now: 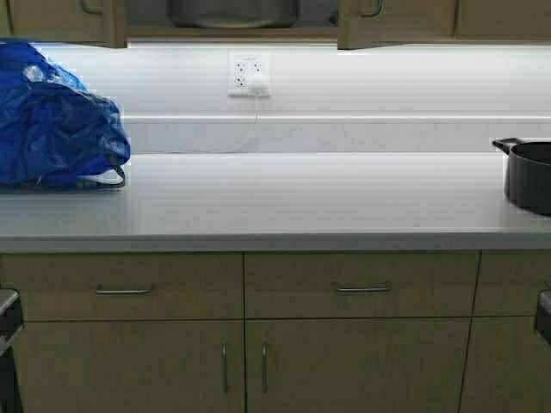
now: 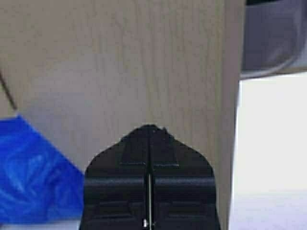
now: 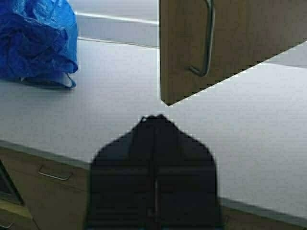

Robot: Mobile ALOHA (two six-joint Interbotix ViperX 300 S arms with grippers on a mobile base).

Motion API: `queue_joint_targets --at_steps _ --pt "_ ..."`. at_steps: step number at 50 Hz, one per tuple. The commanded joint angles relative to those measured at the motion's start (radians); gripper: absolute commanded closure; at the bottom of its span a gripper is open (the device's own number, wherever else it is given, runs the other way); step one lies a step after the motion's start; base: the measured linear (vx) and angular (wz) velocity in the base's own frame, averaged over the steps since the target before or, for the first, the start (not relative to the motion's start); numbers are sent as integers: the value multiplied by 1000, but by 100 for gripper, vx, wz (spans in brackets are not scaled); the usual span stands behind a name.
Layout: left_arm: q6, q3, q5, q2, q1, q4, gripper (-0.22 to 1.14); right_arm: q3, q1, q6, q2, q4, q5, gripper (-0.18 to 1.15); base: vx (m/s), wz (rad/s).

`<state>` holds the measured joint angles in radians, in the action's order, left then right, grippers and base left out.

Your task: Open the cabinet, put the pot inside, then close it

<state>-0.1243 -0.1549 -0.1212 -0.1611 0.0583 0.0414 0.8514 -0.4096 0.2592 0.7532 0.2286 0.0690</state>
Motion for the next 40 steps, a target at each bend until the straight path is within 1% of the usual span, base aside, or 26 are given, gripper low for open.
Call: queue_joint_targets --at_steps 1,9,11,14,17,21,26,33,40 --pt "-2 181 9 130 23 2 89 -2 -5 0 21 -5 -8 90 2 -1" --pt "5 370 -5 281 31 3 89 -6 -5 -5 38 -5 -5 90 2 -1" --pt "5 388 -31 288 31 5 89 -8 -3 -6 43 -5 0 90 2 2" --pt "8 377 -51 270 31 5 89 -17 -3 -11 46 -2 8 90 1 0" --pt "5 311 -48 215 31 3 89 -35 2 -14 44 6 17 90 2 -3" --pt "0 218 -18 138 31 2 89 -86 32 -15 21 18 17 90 3 -4" --pt "6 95 14 38 32 3 89 -198 92 -14 -63 21 5 90 4 -1" --pt "8 -58 49 -75 34 3 89 -428 107 -14 -255 21 11 90 3 1" --pt "11 -173 100 -138 34 5 89 -675 107 -14 -483 15 48 90 2 3"
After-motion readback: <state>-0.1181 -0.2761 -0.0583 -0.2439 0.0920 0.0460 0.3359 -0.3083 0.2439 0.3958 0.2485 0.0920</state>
